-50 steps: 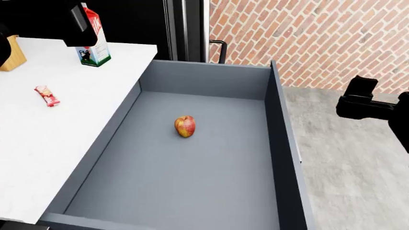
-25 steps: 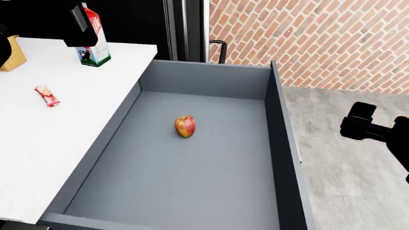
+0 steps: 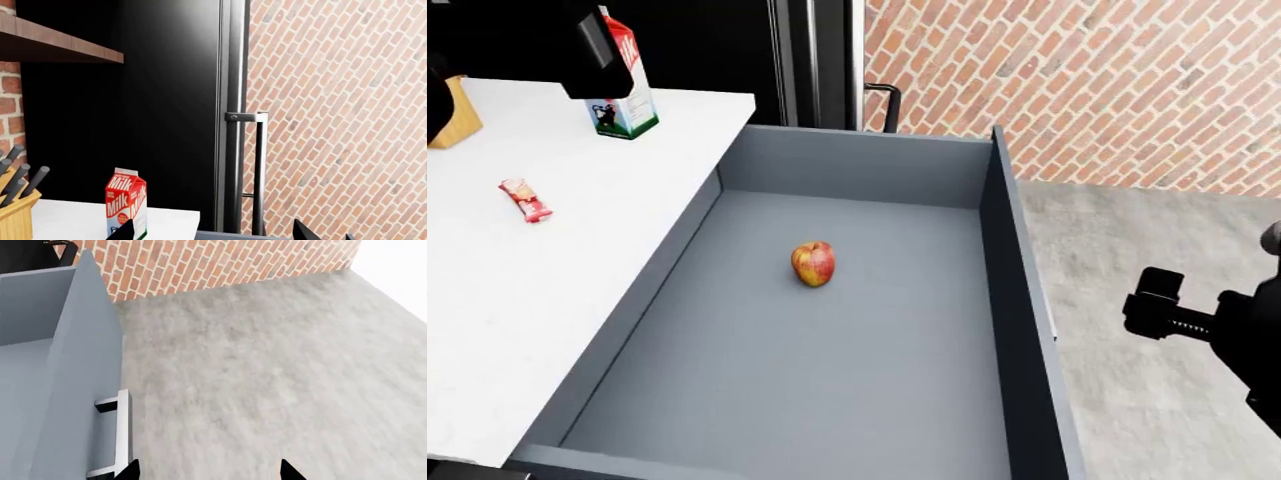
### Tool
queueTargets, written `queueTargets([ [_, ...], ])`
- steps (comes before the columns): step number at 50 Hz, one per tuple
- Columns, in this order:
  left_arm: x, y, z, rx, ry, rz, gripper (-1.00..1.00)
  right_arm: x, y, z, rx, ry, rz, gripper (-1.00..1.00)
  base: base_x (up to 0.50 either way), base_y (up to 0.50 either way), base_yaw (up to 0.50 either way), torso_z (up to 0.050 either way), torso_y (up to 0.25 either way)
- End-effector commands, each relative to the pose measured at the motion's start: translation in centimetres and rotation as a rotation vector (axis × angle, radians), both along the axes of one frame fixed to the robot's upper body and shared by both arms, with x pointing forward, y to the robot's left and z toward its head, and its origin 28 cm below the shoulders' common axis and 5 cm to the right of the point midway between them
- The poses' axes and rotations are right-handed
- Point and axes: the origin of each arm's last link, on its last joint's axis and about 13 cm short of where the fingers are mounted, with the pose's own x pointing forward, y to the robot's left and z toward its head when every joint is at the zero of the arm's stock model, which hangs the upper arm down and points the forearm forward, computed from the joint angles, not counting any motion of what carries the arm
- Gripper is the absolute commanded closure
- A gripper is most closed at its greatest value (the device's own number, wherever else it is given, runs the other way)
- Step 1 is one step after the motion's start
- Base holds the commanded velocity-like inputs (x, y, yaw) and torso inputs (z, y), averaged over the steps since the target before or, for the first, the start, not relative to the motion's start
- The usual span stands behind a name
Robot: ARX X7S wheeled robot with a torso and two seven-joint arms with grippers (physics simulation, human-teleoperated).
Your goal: Close the right drawer.
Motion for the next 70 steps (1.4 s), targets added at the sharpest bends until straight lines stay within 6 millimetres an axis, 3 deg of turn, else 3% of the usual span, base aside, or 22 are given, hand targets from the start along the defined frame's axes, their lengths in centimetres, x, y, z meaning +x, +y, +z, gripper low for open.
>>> queueTargets([
  [1,0.0,0.0,0.0,0.001,0.001,-0.001,-1.00,0.2,-0.6,-1.2,-0.011,0.058,-0.023,-1.00,0.00,0.00,0.00,0.000,0.000],
  [21,0.0,-0.2,-0.3,0.007,0.008,-0.010,-1.00,1.7,-1.6,-2.0,0.020,0.077,-0.047,-1.00,0.00,0.00,0.00,0.000,0.000],
  [33,0.1,-0.4,-0.5,0.011,0.017,-0.015,-1.00,3.5,-2.5,-5.2,0.081,0.119,-0.025,-1.00,0.00,0.00,0.00,0.000,0.000],
  [48,0.2,-0.4,-0.5,0.011,0.020,-0.012,-1.00,6.0,-3.0,-6.1,0.080,0.167,0.012,-1.00,0.00,0.00,0.00,0.000,0.000],
  [70,-0.1,-0.3,-0.3,0.010,0.013,-0.013,-1.00,7.2,-2.8,-6.5,0.049,0.203,0.030,-1.00,0.00,0.00,0.00,0.000,0.000],
])
